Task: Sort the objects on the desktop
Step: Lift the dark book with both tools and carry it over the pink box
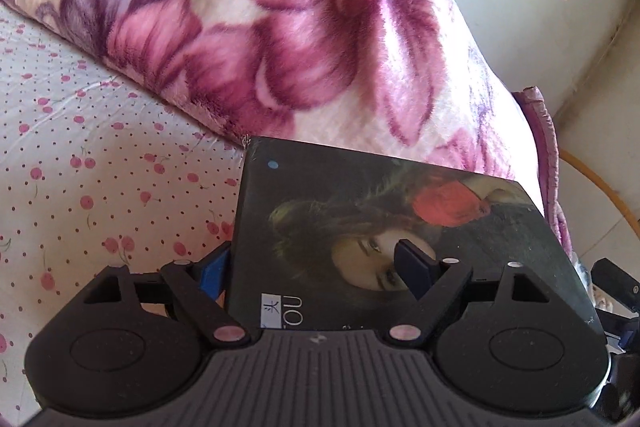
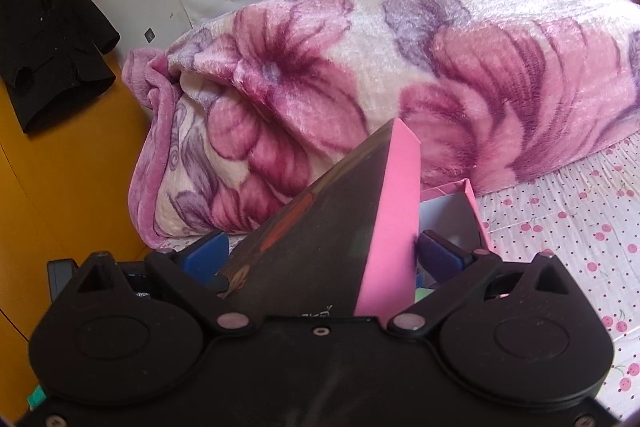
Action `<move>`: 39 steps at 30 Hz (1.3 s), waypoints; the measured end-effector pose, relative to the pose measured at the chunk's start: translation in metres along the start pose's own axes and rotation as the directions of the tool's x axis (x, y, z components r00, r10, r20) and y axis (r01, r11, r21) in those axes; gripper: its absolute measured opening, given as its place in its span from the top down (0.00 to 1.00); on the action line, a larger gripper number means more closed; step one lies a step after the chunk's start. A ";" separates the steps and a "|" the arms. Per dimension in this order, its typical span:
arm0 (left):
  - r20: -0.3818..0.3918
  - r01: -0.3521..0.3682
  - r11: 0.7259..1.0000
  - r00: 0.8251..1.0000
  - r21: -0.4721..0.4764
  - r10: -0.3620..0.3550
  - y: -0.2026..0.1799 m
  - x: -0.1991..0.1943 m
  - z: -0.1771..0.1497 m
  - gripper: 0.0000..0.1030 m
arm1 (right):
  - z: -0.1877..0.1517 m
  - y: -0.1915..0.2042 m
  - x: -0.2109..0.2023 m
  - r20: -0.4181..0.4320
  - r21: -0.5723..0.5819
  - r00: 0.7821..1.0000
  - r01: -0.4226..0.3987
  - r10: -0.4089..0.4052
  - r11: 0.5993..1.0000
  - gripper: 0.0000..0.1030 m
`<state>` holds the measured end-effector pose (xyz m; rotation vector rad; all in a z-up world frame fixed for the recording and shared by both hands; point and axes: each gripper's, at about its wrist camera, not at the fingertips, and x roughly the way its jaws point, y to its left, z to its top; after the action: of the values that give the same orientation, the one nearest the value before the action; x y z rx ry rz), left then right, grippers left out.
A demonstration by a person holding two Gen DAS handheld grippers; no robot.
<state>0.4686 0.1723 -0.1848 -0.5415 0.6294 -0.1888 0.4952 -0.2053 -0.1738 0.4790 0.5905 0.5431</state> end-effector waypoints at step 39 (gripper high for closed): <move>0.033 -0.129 0.961 0.992 0.246 0.125 -0.063 0.008 -0.017 0.06 | 0.001 -0.035 0.008 0.043 -0.292 0.921 0.382 -0.387 0.877 0.08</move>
<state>0.4637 0.1096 -0.1669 -0.2605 0.6115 -0.1386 0.5133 -0.2269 -0.1962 0.0643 0.5903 0.2455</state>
